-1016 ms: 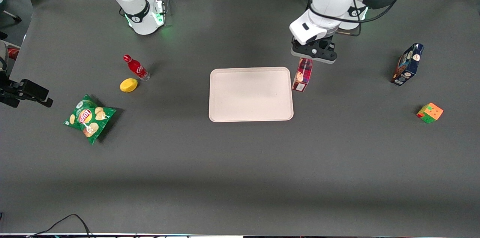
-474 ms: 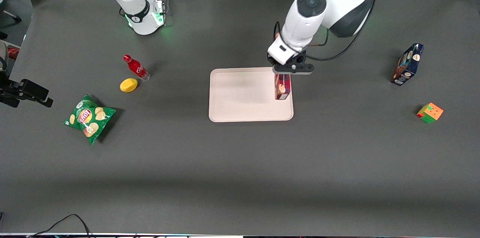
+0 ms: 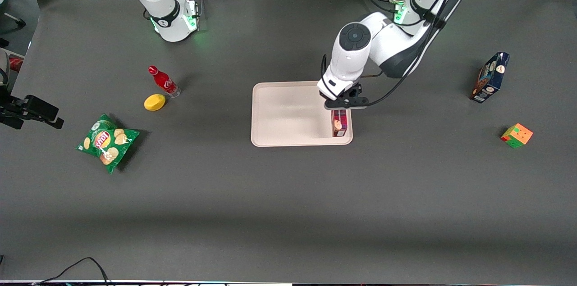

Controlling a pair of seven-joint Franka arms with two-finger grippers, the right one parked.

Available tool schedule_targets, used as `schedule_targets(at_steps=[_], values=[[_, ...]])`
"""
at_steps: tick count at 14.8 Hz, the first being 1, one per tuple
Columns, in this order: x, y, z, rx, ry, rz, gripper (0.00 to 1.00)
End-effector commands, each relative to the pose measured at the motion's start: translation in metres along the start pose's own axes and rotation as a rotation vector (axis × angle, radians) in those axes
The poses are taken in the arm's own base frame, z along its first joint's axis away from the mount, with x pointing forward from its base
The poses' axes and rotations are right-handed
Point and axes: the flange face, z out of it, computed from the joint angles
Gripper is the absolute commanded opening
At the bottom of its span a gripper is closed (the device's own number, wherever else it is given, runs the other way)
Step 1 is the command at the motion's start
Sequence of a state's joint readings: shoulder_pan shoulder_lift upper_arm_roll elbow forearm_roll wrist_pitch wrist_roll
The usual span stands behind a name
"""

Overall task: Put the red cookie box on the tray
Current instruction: 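Carry the box over the white tray and lower it onto it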

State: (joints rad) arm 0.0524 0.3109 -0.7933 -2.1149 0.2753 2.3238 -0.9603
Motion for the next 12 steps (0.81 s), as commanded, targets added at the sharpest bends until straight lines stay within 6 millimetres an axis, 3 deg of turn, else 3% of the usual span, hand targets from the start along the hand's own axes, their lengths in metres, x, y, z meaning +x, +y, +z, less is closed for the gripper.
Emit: schedule_targets(at_steps=[1,7,12], values=[[-0.005,0.009,0.023,0.010,0.022,-0.013,0.08],[-0.016,0.008,0.065,-0.015,0.003,-0.010,0.08],[-0.019,0.005,0.078,0.007,0.005,-0.020,0.10]])
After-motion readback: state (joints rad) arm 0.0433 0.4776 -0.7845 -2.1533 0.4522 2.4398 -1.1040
